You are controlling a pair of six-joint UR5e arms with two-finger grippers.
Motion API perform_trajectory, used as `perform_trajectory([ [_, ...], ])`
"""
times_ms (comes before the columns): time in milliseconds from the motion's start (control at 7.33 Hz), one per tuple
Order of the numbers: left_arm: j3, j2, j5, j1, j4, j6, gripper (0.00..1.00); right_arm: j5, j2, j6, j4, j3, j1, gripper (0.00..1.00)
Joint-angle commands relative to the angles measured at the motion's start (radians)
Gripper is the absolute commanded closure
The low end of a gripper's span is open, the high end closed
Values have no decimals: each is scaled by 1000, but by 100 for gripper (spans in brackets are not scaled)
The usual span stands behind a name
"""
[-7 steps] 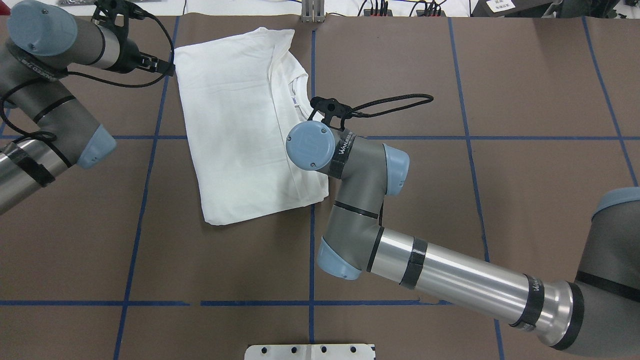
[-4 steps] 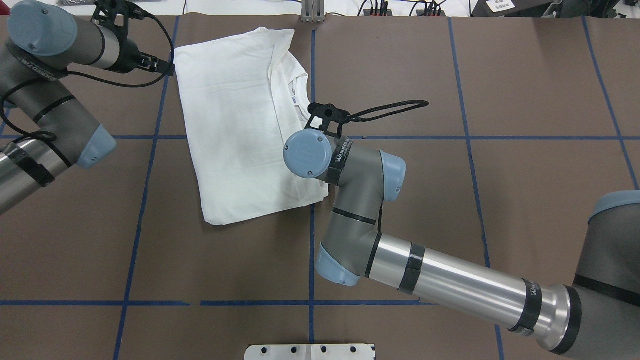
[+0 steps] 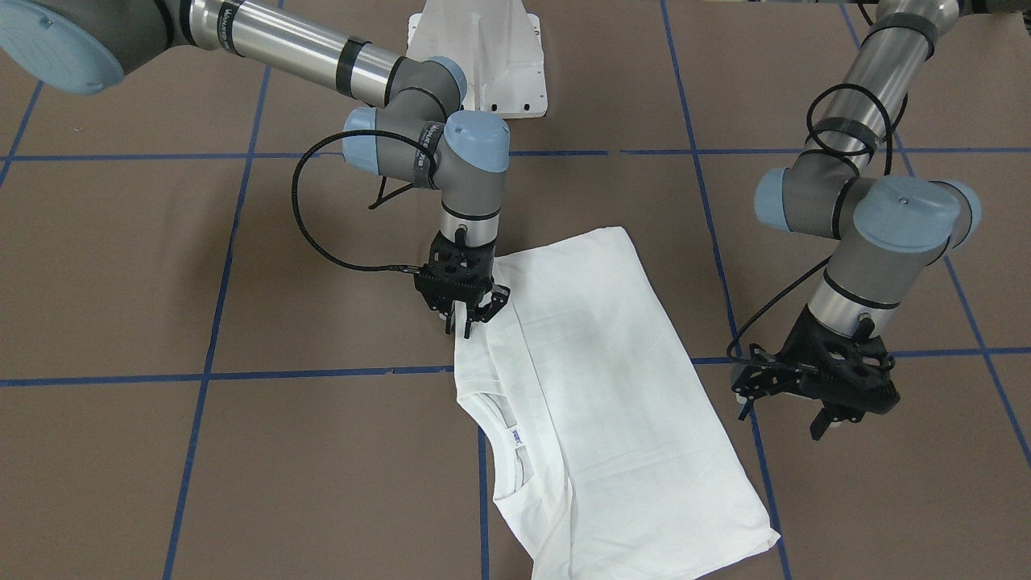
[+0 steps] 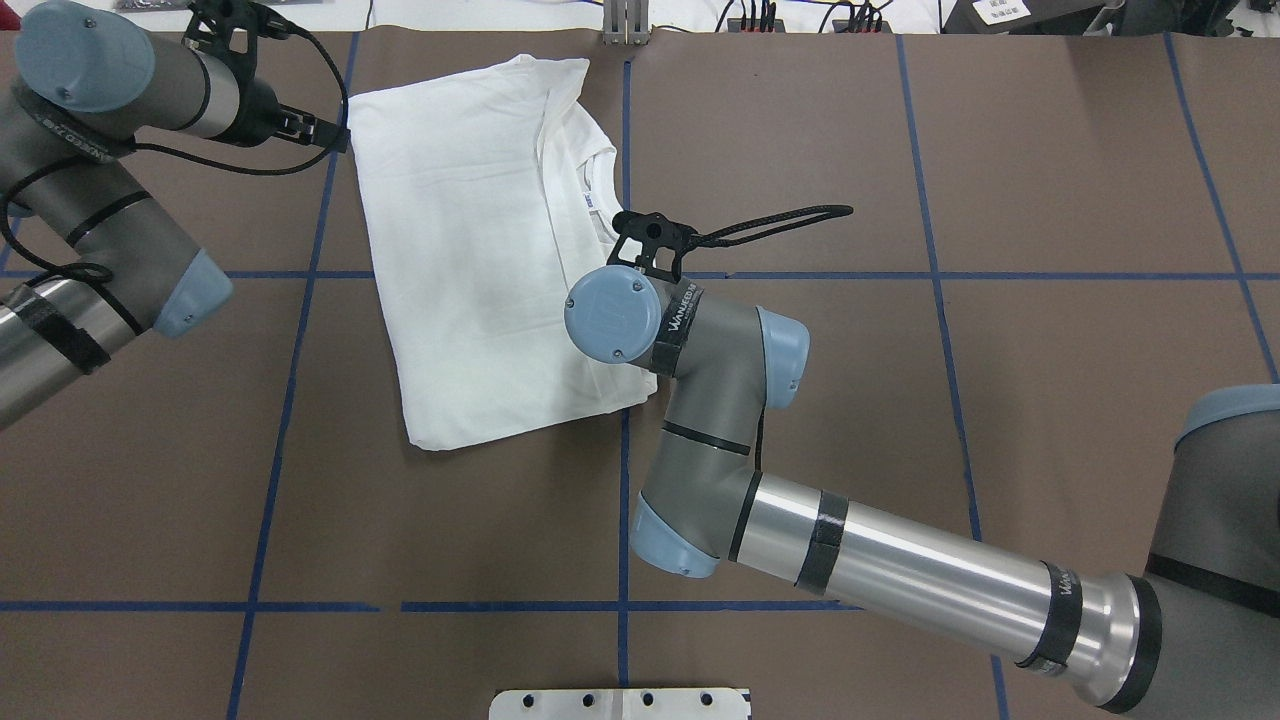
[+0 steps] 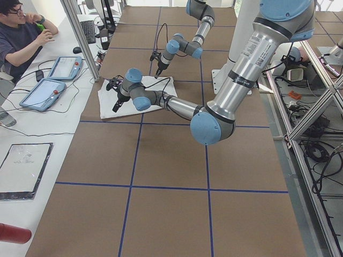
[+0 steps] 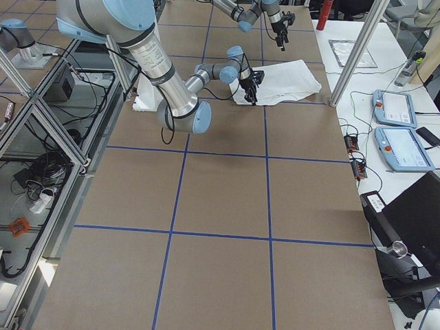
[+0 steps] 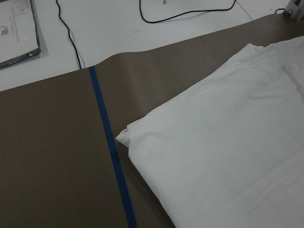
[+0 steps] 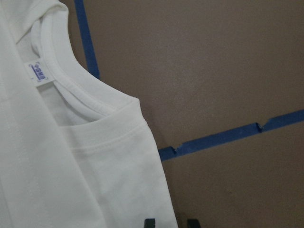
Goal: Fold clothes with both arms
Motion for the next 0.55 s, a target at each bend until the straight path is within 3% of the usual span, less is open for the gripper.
perform_trajectory([
  [0, 0, 1, 0, 0, 0, 0, 0, -2, -2, 0, -2, 0, -4, 65],
  [409, 2, 1, 0, 0, 0, 0, 0, -2, -7, -25, -3, 0, -4, 68],
])
